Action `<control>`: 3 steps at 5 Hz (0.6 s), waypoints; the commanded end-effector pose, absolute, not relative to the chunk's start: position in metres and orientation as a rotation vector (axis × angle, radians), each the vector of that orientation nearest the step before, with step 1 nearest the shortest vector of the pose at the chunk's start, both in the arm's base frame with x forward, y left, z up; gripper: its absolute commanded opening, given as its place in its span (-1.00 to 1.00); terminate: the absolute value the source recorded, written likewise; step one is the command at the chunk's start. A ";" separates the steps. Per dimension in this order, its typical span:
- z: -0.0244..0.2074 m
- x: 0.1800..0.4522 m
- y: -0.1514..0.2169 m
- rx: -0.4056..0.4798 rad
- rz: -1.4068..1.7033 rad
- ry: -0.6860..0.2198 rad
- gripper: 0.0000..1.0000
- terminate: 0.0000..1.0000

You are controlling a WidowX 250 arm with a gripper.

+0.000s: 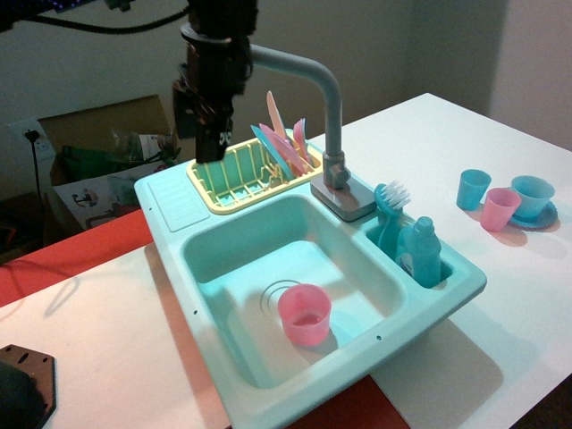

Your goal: Move faucet front to left

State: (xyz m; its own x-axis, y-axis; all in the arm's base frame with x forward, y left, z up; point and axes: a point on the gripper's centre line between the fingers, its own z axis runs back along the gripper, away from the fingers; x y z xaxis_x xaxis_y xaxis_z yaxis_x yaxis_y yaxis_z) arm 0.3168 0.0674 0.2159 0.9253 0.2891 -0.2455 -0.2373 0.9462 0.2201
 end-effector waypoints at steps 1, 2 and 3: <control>0.233 0.293 0.156 0.245 0.684 0.240 1.00 -1.00; 0.229 0.293 0.149 0.229 0.638 0.225 1.00 -1.00; 0.230 0.294 0.137 0.212 0.577 0.194 1.00 -1.00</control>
State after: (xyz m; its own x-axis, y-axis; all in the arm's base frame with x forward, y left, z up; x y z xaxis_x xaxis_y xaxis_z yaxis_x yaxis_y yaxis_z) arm 0.3003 0.1257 0.2073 0.8394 0.5084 -0.1923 -0.4650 0.8548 0.2303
